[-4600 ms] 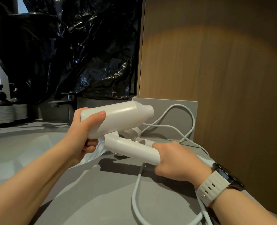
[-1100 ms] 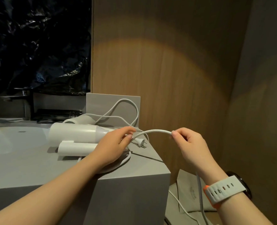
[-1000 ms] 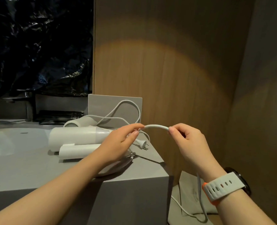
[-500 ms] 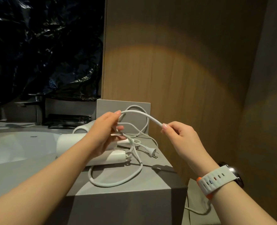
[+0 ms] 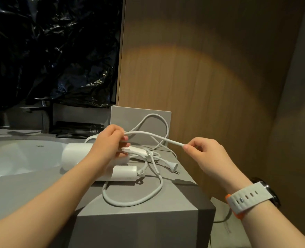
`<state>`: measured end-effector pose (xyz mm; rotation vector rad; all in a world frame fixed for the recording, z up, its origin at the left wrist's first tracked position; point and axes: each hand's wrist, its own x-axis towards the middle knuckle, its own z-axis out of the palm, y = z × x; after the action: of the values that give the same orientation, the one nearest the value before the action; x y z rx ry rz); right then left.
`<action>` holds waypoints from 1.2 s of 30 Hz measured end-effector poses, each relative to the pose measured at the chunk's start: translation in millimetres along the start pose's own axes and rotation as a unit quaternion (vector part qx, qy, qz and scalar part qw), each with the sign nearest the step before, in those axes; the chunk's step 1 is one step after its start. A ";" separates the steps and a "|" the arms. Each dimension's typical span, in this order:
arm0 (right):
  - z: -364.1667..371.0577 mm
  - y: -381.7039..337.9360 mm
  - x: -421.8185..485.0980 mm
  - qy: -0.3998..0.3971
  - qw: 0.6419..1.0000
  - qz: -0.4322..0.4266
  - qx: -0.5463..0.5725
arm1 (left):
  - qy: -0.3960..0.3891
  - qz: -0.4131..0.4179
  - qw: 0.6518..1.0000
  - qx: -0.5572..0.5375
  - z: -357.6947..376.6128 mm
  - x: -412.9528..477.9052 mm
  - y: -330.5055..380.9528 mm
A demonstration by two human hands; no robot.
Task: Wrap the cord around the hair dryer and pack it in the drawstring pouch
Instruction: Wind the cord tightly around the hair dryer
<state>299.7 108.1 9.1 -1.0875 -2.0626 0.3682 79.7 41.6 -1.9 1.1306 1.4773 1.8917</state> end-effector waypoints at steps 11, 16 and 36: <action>24.7 -52.6 5.3 0.023 0.980 -0.164 -0.110 | -0.016 0.451 0.733 0.509 -12.9 8.2 4.1; 23.9 -35.1 7.8 0.018 0.993 -0.102 -0.047 | 0.038 0.335 0.857 0.389 -35.3 9.8 12.7; 41.6 -53.7 13.7 0.017 0.985 -0.171 0.028 | 0.012 0.315 0.854 0.414 -55.9 -0.2 10.9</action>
<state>233.2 90.8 18.0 -0.6823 -2.1454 0.2295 34.5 7.6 4.2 2.2050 2.2243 1.6083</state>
